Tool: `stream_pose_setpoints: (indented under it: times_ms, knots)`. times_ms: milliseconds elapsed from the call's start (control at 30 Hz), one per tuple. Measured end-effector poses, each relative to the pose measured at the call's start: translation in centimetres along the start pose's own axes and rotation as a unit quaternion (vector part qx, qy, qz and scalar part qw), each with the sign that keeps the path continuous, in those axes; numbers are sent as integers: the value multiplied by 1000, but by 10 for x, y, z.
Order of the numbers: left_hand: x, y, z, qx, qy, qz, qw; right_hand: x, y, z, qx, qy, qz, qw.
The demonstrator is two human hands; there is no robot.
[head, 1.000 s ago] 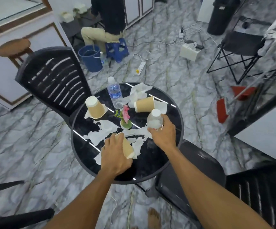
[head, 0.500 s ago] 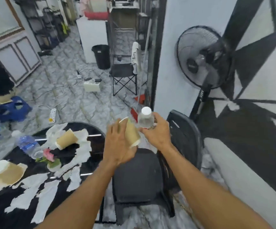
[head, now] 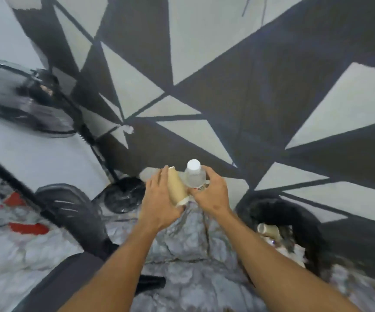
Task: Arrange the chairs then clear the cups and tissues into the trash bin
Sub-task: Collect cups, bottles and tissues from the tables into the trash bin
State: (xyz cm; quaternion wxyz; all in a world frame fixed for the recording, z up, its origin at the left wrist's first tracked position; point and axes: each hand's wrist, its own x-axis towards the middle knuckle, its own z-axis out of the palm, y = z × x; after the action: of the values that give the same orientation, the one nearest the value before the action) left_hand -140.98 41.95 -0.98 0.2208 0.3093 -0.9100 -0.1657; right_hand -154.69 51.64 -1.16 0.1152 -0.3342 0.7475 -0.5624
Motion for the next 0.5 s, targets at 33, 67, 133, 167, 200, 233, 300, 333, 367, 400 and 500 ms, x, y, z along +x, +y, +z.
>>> stream_pose_setpoints:
  times_ms: [33, 67, 133, 167, 200, 233, 300, 333, 367, 400, 500]
  knots:
    - [9, 19, 23, -1, -32, 21, 999, 0, 21, -25, -10, 20, 20, 1000]
    - [17, 38, 45, -1, -60, 40, 997, 0, 41, -49, -18, 40, 42, 998]
    - [30, 75, 87, 5, -104, 71, 992, 0, 78, -95, -32, 75, 89, 993]
    - [36, 95, 110, 12, -124, 89, 988, -1, 98, -118, -41, 93, 110, 989]
    - [41, 114, 131, 18, -143, 106, 984, -2, 115, -139, -53, 109, 128, 984]
    - [45, 132, 152, 18, -164, 121, 979, -3, 134, -159, -63, 125, 145, 979]
    - [51, 164, 193, 9, -204, 131, 970, -4, 168, -198, -71, 154, 180, 969]
    - [53, 178, 212, 3, -223, 128, 966, -5, 185, -215, -70, 166, 199, 963]
    - [54, 190, 230, -4, -240, 126, 963, -7, 202, -231, -70, 176, 217, 958]
    - [53, 202, 247, -11, -255, 125, 959, -9, 217, -245, -72, 185, 233, 952]
    - [49, 230, 292, -21, -306, 119, 944, -16, 256, -277, -79, 206, 278, 935]
